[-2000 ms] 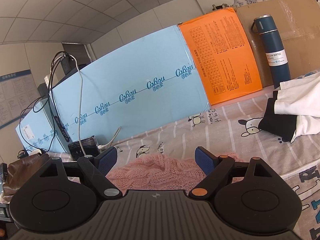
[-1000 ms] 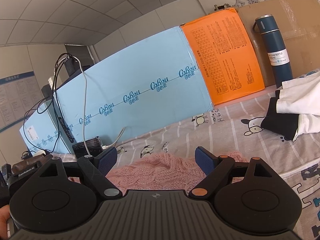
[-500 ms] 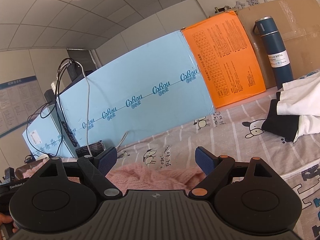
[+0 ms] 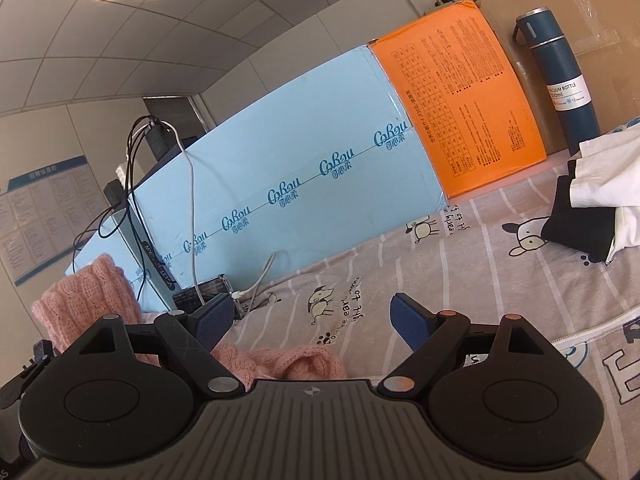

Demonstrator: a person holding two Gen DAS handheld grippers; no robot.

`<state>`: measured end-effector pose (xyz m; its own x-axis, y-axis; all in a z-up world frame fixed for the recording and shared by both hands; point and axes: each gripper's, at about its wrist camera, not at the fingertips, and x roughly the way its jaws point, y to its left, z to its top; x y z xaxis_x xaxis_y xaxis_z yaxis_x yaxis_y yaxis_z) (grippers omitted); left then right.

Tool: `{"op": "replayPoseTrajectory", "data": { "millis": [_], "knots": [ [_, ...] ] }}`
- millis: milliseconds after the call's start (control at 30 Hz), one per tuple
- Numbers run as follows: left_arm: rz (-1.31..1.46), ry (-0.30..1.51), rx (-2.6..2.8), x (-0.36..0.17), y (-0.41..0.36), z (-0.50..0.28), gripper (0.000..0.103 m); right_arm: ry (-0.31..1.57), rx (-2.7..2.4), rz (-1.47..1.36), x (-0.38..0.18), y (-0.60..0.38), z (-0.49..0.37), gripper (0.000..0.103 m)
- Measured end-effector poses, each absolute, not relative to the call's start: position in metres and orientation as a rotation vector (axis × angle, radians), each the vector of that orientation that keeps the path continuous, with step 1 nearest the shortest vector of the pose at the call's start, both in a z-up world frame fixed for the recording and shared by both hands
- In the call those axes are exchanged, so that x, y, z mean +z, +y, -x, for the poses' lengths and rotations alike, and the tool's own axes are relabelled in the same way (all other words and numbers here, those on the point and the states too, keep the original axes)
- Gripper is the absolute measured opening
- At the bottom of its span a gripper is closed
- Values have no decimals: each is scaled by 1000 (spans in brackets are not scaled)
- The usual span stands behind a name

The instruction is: Fold clothes

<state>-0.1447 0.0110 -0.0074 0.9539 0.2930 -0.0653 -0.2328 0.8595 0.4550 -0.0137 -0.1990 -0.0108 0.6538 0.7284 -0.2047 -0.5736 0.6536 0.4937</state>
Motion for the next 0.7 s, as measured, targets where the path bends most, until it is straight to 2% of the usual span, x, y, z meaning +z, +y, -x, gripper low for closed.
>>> {"op": "replayPoseTrajectory", "data": {
  "millis": [100,167,233,300,333,400,600,700],
  "knots": [
    [-582,163,163,-20,-13,144,40,428,807,-430,-11,-201,13,85],
    [-626,188,99,-26,-22,144,52,473,887,-470,-13,-201,10,85],
    [-626,212,44,-28,-24,143,69,518,967,-509,-15,-202,7,85],
    [-621,235,-11,-29,-26,143,73,552,1033,-541,-16,-201,6,85],
    [-600,242,-36,-27,-24,144,81,564,1059,-545,-17,-200,6,85],
    [-535,250,-87,-21,-17,148,90,582,1096,-545,-17,-198,8,85],
    [-165,232,-312,10,42,174,92,640,1190,-569,-18,-193,13,85],
    [-42,230,-233,19,82,173,98,697,1212,-582,-20,-187,15,85]
  ]
}}
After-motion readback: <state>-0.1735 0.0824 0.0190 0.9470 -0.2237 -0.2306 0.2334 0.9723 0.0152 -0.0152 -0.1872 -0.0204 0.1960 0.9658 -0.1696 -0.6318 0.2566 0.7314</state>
